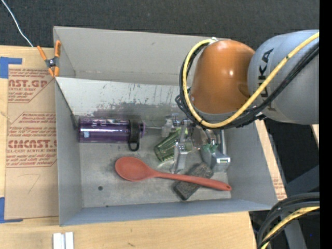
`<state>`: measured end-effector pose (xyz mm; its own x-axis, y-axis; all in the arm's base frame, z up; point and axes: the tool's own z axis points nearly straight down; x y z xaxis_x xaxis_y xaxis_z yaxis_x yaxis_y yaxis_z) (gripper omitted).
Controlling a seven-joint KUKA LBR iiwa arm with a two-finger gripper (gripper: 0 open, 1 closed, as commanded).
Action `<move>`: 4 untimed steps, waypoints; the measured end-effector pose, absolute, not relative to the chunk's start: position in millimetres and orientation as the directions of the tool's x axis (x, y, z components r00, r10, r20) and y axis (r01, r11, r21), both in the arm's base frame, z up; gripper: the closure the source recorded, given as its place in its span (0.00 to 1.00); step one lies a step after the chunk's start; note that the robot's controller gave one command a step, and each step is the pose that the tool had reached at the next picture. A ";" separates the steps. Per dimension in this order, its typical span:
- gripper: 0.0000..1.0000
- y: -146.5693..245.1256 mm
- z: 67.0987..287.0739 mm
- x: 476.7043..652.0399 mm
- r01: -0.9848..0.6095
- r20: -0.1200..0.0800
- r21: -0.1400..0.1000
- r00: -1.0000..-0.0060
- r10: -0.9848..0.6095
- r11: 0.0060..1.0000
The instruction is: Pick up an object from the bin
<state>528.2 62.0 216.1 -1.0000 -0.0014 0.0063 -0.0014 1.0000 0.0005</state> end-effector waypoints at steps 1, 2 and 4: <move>0.00 61.5 220.8 529.6 0.000 -0.002 0.001 -1.000 0.000 1.000; 0.00 61.8 220.6 530.1 0.000 -0.002 0.001 -1.000 0.000 1.000; 0.00 81.8 79.7 563.9 -0.045 -0.006 0.003 -0.999 -0.044 0.999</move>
Offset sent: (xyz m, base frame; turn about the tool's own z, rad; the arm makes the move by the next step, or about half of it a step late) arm 0.0623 0.0689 -0.0554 -0.1257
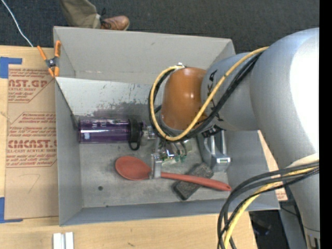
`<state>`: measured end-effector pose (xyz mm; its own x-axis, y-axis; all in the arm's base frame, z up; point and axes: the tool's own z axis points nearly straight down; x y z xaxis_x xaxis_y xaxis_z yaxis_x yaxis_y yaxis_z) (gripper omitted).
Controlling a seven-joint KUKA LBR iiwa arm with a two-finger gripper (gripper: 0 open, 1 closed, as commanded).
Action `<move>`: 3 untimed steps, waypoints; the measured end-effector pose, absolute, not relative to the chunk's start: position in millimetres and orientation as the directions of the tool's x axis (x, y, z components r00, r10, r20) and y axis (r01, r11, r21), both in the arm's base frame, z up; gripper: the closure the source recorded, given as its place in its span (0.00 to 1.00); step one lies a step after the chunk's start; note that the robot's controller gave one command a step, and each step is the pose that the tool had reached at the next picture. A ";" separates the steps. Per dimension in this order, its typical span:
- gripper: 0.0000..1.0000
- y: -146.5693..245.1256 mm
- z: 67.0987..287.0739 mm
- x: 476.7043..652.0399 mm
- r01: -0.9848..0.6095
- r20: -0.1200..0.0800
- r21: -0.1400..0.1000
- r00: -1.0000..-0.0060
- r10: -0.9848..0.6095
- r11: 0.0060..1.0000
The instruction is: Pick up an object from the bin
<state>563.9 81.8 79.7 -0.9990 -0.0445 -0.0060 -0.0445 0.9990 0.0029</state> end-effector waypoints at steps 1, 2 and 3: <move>0.00 52.7 109.4 486.9 -0.138 0.001 -0.001 -0.990 -0.138 0.990; 1.00 59.2 70.1 520.4 0.279 -0.003 0.006 -0.960 0.279 0.960; 1.00 59.2 70.1 520.5 0.279 -0.003 0.006 -0.960 0.279 0.960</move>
Offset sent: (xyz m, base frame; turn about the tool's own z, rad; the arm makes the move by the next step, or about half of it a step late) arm -0.0431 -0.0234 -0.0093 0.3281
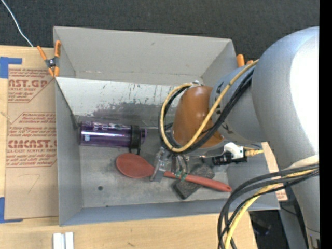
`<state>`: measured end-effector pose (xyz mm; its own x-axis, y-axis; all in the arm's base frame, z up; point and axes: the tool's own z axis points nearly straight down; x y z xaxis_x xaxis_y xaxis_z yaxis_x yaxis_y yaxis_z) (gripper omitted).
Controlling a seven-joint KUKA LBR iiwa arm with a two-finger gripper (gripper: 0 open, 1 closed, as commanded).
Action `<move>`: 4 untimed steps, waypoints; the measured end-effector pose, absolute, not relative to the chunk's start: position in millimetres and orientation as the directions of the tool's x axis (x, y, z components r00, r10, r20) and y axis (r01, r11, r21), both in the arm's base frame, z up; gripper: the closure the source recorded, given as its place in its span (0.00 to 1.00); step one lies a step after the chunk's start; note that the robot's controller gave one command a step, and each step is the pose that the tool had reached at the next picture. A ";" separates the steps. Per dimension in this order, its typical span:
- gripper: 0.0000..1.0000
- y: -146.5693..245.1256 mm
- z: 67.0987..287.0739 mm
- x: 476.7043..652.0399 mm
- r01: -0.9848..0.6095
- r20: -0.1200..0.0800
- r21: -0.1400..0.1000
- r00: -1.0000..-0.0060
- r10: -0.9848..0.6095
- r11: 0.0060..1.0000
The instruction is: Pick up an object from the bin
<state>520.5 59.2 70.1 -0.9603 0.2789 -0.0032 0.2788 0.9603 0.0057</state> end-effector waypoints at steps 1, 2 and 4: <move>1.00 51.5 190.7 520.8 0.250 0.002 0.004 -0.968 0.250 0.968; 1.00 43.2 69.2 549.5 0.235 -0.002 0.005 -0.972 0.235 0.972; 1.00 43.2 69.2 549.5 0.234 -0.002 0.005 -0.972 0.234 0.972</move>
Offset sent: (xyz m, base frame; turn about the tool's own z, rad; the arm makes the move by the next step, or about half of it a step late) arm 0.0297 -0.0170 -0.0001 -0.0446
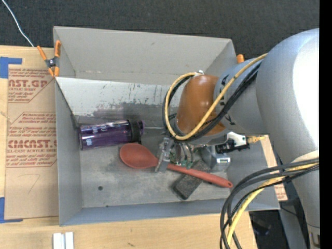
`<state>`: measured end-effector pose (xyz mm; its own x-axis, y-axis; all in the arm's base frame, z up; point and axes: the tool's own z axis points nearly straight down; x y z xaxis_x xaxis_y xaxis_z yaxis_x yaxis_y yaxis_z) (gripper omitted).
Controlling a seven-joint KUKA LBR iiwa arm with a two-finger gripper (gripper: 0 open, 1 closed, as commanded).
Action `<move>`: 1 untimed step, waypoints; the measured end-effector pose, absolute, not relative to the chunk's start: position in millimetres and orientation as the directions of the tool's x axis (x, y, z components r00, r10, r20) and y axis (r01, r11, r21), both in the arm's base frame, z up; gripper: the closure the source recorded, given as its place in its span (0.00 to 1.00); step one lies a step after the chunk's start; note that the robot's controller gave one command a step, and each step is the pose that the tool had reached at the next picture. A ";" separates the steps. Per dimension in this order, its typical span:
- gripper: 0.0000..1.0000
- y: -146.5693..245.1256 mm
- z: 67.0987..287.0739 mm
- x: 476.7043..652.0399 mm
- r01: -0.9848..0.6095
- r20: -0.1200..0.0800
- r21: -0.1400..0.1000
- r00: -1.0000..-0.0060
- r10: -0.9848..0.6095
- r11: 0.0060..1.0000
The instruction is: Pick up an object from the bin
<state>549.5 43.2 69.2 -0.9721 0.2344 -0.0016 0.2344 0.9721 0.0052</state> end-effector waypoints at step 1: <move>1.00 43.2 69.2 549.5 0.234 -0.002 0.005 -0.972 0.234 0.972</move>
Offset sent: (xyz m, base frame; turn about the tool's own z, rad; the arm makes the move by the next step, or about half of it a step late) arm 0.0000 0.0000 0.0000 0.0000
